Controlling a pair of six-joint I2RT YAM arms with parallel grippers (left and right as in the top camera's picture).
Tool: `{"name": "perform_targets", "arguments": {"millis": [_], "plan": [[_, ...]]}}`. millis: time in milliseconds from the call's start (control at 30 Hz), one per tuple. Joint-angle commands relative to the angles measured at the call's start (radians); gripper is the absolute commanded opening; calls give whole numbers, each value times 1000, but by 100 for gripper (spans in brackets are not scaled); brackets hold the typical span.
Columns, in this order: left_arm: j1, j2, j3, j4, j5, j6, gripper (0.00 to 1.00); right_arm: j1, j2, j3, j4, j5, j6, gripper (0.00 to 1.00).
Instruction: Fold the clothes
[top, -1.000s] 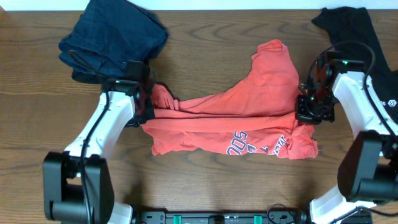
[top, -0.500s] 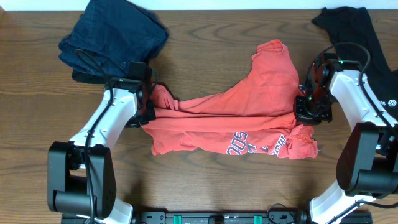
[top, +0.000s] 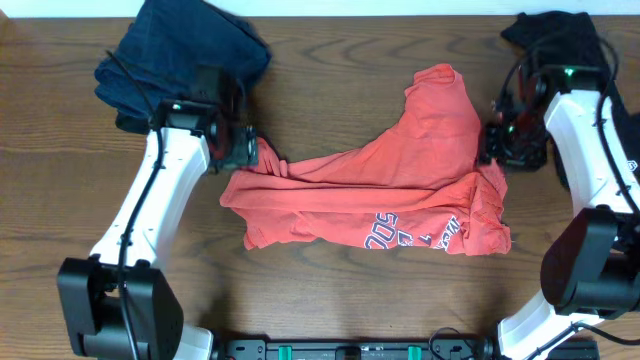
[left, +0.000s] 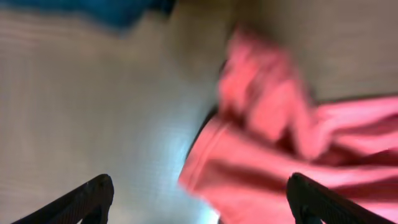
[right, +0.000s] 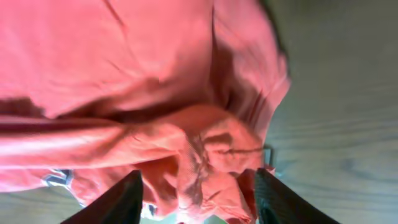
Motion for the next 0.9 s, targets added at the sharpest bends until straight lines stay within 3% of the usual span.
{"name": "perform_targets", "arguments": {"millis": [0, 267, 867], "plan": [[0, 32, 21, 47, 89, 138, 91, 24, 1, 66, -3, -11, -13, 58], [0, 214, 21, 124, 215, 367, 91, 45, 2, 82, 3, -11, -16, 58], [-1, 342, 21, 307, 216, 384, 87, 47, 2, 82, 42, -11, -16, 57]]}}
